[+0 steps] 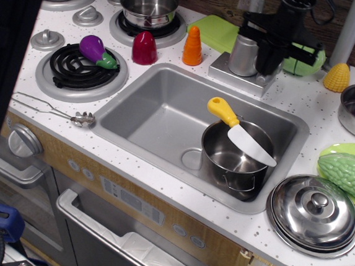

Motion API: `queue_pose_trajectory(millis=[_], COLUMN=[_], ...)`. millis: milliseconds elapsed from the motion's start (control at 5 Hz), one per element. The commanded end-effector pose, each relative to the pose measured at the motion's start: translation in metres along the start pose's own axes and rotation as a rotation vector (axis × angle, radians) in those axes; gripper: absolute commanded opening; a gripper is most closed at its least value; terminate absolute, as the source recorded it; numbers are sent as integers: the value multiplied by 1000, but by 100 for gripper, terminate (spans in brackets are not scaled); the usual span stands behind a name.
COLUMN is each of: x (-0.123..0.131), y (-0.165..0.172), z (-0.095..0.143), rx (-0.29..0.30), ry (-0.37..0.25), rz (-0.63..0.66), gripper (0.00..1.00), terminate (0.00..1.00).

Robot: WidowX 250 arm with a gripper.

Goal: Turn lever vertical to front

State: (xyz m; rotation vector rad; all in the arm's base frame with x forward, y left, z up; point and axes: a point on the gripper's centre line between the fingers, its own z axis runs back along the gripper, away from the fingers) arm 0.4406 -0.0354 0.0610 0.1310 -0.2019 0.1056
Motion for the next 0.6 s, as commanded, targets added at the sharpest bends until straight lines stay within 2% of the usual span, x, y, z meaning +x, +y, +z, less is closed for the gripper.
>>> queue_pose_trajectory(millis=[0, 200, 400], x=[12, 13, 16], y=[8, 7, 11], z=[20, 21, 44], rx=[-56, -59, -15], ry=[-120, -115, -78], rz=[25, 24, 20], gripper=[0, 0, 100], terminate=[0, 0, 100])
